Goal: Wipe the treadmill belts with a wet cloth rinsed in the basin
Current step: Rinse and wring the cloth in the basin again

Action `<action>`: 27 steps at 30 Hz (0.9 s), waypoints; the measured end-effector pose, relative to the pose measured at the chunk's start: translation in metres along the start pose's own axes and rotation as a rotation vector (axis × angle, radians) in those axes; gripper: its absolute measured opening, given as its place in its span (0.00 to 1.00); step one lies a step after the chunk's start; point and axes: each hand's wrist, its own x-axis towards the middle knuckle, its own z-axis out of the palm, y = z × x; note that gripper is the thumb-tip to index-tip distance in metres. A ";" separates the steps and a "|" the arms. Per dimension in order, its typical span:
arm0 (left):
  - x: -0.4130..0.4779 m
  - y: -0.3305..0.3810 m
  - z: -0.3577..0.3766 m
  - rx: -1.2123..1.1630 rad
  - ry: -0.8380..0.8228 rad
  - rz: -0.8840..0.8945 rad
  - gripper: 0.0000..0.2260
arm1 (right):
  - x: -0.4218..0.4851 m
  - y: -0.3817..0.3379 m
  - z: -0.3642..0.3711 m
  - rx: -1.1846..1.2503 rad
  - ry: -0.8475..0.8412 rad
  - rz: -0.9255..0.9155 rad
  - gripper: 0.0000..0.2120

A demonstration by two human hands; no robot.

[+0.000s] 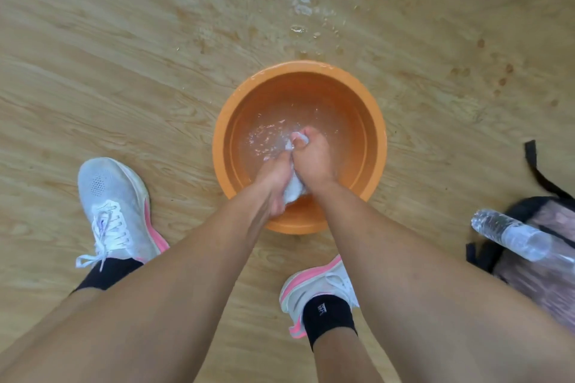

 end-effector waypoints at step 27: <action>0.035 0.022 -0.012 0.498 0.369 0.464 0.17 | 0.041 -0.001 -0.035 -0.374 -0.024 -0.154 0.19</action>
